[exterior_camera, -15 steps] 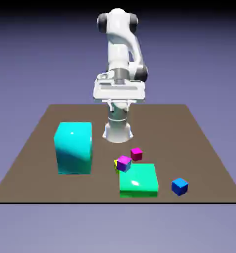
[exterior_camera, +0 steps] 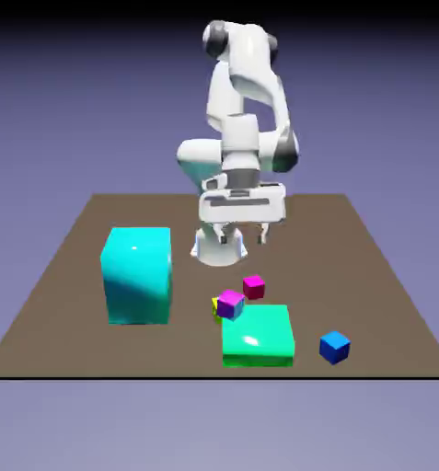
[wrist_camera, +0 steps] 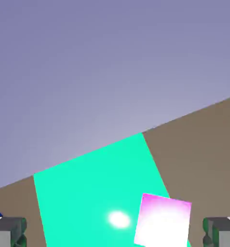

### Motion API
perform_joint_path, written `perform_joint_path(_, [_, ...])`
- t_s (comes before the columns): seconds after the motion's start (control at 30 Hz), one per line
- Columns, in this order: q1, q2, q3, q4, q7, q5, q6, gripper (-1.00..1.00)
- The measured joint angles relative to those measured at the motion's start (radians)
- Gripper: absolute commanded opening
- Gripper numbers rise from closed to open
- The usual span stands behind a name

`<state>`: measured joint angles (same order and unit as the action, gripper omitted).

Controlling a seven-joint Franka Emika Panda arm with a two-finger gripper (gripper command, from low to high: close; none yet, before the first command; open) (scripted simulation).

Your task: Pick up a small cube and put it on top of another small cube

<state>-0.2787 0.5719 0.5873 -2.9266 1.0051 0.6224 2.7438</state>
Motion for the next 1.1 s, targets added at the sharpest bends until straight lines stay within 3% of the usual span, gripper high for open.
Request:
perform_joint_path(0.67, [-0.358, 0.002, 0.722, -0.143, 0.325, 0.765, -0.361, 0.00])
perform_joint_path(1.1, [0.040, -0.362, 0.288, -0.065, 0.117, 0.906, -0.071, 0.00])
